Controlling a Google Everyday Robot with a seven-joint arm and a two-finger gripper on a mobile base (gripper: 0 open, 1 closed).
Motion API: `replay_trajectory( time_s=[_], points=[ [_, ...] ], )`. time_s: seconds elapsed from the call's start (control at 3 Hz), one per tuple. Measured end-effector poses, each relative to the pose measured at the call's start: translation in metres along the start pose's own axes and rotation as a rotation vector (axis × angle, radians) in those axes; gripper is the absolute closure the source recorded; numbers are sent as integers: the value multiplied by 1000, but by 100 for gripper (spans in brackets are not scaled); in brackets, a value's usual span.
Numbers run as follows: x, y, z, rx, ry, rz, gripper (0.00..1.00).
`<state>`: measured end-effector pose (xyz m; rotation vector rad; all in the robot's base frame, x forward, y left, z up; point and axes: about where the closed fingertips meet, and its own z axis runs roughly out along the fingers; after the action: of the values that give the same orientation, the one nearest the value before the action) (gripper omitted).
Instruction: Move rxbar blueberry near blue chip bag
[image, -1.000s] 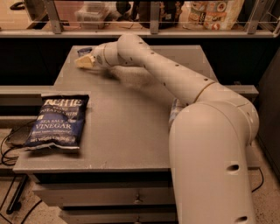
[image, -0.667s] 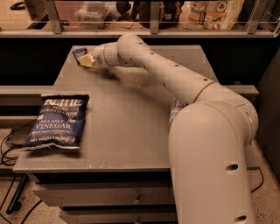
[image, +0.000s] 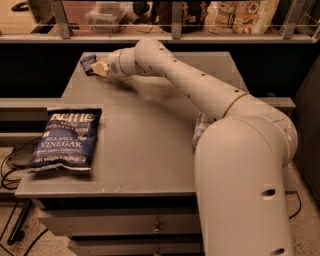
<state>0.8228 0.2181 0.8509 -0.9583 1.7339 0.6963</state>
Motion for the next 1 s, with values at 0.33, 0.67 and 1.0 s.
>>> replay_trajectory(
  time_s=[0.33, 0.67, 1.0],
  points=[
    [-18, 3, -17, -11, -6, -51, 100],
    [-31, 14, -36, -54, -5, -93, 100],
    [-38, 33, -54, -160, -7, -107, 100]
  ],
)
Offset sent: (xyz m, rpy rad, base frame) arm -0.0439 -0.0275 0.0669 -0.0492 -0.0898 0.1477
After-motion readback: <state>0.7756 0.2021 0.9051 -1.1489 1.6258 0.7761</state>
